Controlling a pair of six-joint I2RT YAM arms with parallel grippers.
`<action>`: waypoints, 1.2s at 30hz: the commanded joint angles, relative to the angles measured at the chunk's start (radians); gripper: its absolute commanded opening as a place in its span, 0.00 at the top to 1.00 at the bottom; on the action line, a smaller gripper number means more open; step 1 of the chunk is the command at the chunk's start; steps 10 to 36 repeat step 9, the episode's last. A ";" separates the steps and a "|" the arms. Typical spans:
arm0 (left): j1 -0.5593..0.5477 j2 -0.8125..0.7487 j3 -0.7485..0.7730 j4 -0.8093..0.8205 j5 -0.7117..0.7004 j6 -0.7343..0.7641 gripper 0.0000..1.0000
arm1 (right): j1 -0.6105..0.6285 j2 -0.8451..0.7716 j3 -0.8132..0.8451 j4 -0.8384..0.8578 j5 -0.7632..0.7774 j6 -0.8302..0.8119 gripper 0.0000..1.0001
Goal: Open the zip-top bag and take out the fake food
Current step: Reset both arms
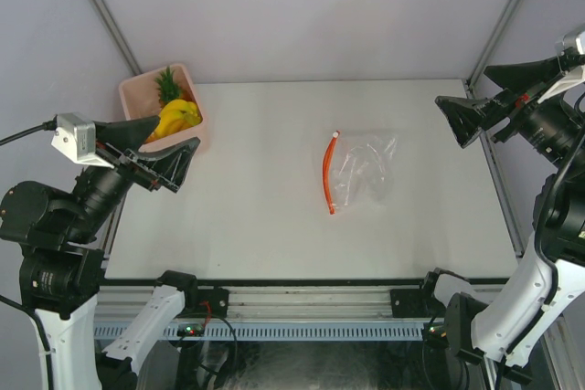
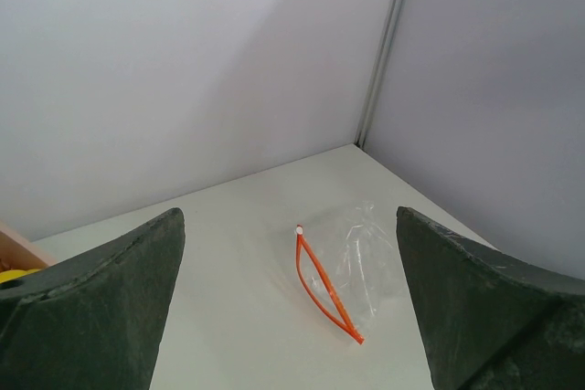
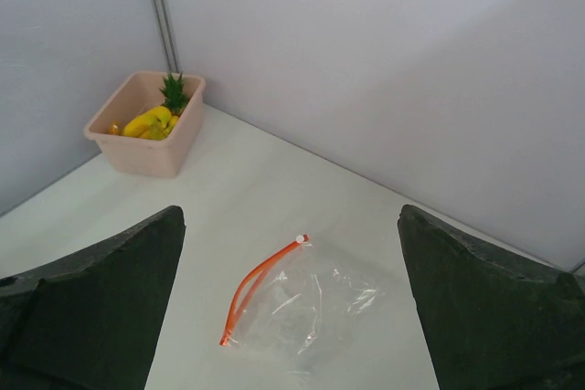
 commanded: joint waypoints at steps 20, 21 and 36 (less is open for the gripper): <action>0.007 -0.006 -0.013 0.014 -0.007 0.024 0.00 | -0.009 -0.003 0.007 0.003 0.023 -0.019 0.00; 0.007 -0.006 -0.013 0.014 -0.007 0.024 0.00 | -0.009 -0.003 0.007 0.003 0.023 -0.019 0.00; 0.007 -0.006 -0.013 0.014 -0.007 0.024 0.00 | -0.009 -0.003 0.007 0.003 0.023 -0.019 0.00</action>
